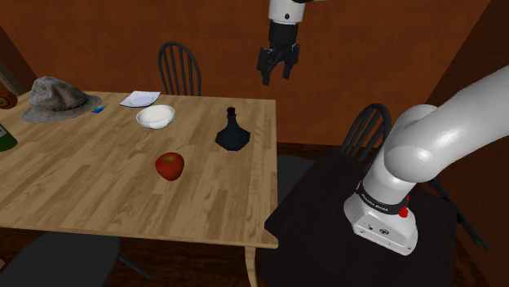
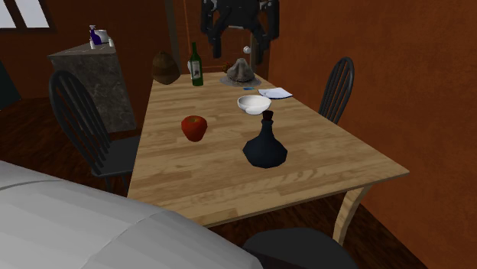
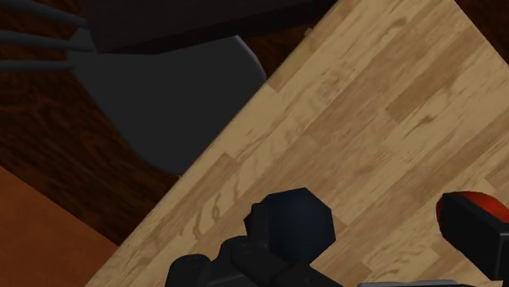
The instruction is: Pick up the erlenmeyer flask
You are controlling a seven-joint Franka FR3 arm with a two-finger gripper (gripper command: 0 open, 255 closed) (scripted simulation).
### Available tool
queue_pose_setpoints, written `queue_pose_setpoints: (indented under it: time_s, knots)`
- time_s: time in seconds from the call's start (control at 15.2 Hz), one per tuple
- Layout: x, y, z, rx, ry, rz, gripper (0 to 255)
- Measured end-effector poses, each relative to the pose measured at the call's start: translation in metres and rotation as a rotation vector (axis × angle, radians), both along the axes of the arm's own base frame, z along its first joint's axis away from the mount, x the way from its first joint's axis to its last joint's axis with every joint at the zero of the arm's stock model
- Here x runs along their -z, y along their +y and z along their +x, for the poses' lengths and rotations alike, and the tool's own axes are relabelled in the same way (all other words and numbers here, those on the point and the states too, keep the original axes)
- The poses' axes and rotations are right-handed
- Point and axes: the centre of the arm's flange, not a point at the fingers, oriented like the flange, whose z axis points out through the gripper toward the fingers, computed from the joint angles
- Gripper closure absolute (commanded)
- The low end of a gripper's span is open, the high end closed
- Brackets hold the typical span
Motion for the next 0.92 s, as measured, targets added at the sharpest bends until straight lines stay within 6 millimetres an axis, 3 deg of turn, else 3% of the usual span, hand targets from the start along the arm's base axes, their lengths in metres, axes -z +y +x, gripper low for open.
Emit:
queue_pose_setpoints:
  time_s: [0.92]
  knots:
    - [0.114,-0.015,0.148,0.034,0.027,-0.003,0]
